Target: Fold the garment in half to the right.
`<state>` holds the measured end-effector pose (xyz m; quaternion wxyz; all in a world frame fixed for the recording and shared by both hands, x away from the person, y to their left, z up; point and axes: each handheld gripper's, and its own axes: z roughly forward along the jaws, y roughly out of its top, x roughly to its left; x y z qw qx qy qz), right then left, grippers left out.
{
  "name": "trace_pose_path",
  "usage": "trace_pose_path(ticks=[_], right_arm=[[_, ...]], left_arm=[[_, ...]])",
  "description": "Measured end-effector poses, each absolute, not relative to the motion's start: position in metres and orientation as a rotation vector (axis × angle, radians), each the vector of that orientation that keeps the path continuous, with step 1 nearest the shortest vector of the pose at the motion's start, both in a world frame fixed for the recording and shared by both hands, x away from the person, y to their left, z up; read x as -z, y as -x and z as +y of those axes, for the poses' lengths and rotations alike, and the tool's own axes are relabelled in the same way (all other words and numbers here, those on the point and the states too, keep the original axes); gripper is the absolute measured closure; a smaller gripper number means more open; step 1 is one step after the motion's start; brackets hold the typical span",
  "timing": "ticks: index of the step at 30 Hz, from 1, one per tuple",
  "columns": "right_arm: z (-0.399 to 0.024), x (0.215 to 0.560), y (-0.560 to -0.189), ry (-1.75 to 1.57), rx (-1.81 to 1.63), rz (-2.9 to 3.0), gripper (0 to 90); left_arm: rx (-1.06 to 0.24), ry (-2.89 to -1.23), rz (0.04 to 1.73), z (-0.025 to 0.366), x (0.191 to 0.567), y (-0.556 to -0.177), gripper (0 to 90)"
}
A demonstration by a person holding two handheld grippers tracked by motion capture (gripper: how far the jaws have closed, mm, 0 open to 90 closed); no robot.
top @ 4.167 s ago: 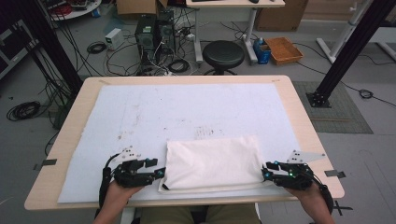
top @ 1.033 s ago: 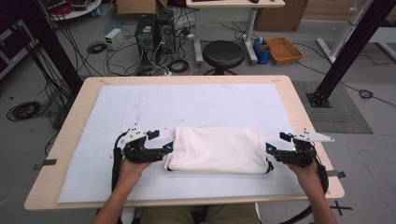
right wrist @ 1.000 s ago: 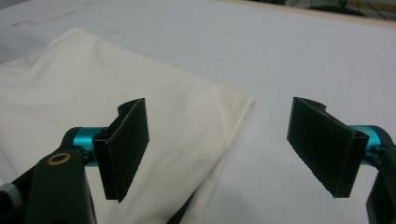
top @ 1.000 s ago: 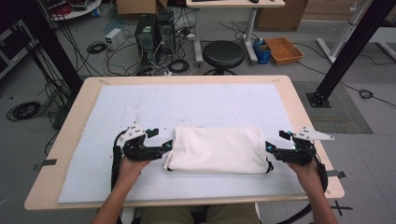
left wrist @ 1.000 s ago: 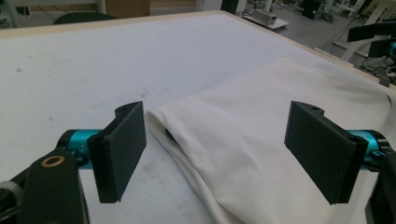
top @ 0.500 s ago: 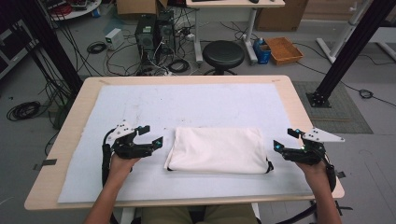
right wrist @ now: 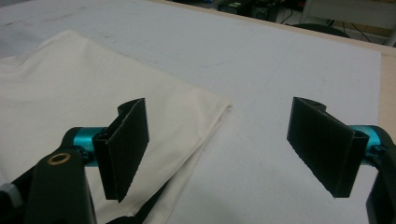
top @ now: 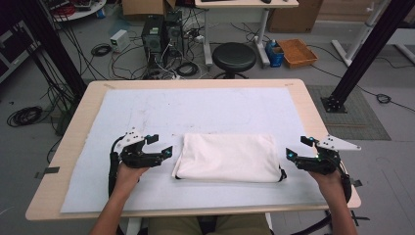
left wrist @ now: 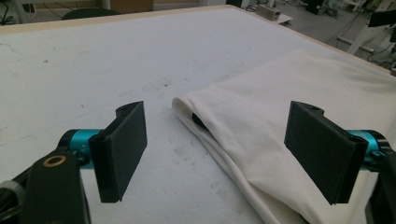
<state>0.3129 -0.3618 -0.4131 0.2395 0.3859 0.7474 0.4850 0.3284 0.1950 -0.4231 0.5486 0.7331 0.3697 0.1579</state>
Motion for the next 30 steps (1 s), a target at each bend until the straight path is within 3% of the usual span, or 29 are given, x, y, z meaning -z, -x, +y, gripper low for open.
trace_pose_path(ticks=[13,22,30], right_arm=[[-0.352,0.417,-0.319,-1.024,-1.344,2.09,20.6],[-0.346,0.42,-0.322,-1.023,-1.338,2.116,20.6],[-0.34,0.42,-0.326,-1.024,-1.344,2.123,20.6]], left_arm=[[-0.268,-1.856,1.013,0.172,0.436,-0.321,20.9],[-0.279,-1.994,1.037,0.146,0.445,-0.314,21.5],[-0.396,-2.042,1.093,0.141,0.448,-0.296,48.5]])
